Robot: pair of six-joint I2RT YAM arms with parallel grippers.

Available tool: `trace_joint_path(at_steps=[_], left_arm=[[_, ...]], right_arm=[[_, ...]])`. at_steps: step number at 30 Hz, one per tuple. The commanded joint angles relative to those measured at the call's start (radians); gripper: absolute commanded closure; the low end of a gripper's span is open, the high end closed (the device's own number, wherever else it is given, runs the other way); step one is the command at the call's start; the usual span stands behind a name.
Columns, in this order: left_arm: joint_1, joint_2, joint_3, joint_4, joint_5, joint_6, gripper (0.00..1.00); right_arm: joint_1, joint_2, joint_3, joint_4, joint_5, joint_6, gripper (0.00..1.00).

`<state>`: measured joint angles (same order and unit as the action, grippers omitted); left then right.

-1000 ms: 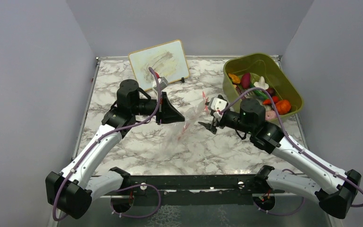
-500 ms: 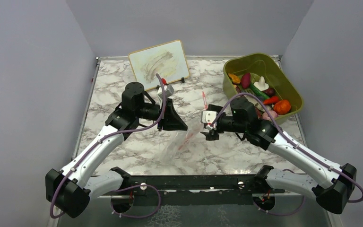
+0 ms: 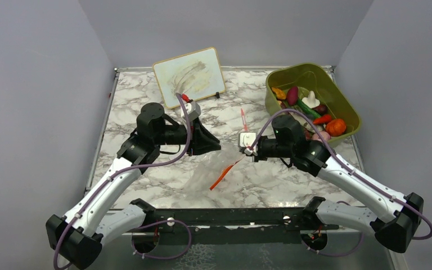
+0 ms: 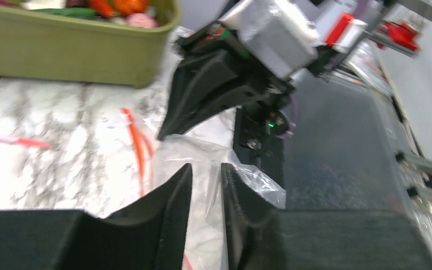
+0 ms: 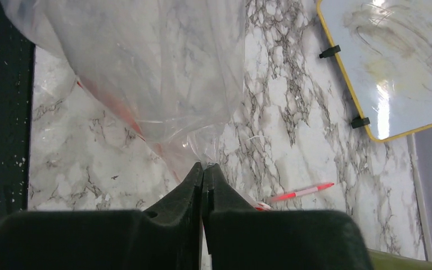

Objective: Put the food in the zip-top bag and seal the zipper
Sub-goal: Open the zipper of the food storage bag.

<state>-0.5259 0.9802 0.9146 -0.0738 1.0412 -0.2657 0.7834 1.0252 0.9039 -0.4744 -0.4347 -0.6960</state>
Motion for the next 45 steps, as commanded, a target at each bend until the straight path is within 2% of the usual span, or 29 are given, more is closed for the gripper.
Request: trace_joint_path(at_steps=[1, 4, 7, 15, 20, 24, 28, 32, 37, 45], left_arm=[[-0.005, -0.055, 0.025, -0.059, -0.361, 0.101, 0.64], [-0.005, -0.082, 0.032, -0.059, -0.506, 0.129, 0.51], [-0.005, -0.117, 0.027, -0.04, -0.642, 0.149, 0.44], [-0.005, -0.221, -0.033, 0.047, -0.77, 0.255, 0.38], [-0.005, -0.247, -0.073, 0.046, -0.742, 0.298, 0.38], [-0.006, -0.26, -0.092, 0.046, -0.669, 0.322, 0.37], [-0.005, -0.27, -0.131, 0.045, -0.51, 0.398, 0.37], [-0.005, -0.282, -0.195, 0.045, -0.33, 0.477, 0.37], [-0.005, -0.271, -0.24, 0.045, -0.199, 0.469, 0.38], [-0.013, -0.274, -0.323, 0.048, -0.15, 0.442, 0.41]], right_arm=[[-0.003, -0.006, 0.055, 0.025, -0.062, 0.104, 0.99], [-0.003, -0.007, 0.055, 0.067, -0.099, 0.205, 0.99], [-0.003, 0.003, 0.036, 0.115, -0.113, 0.355, 0.98], [-0.003, 0.122, 0.105, 0.053, -0.023, 0.765, 0.99], [-0.003, 0.222, 0.183, -0.039, -0.078, 0.881, 0.99], [-0.003, 0.276, 0.212, -0.072, -0.027, 0.968, 0.99], [-0.005, 0.321, 0.236, -0.079, 0.045, 1.087, 0.99], [-0.016, 0.374, 0.26, -0.061, -0.007, 1.188, 0.99], [-0.036, 0.429, 0.319, -0.057, -0.005, 1.338, 0.99], [-0.085, 0.435, 0.337, 0.021, -0.084, 1.51, 0.99]])
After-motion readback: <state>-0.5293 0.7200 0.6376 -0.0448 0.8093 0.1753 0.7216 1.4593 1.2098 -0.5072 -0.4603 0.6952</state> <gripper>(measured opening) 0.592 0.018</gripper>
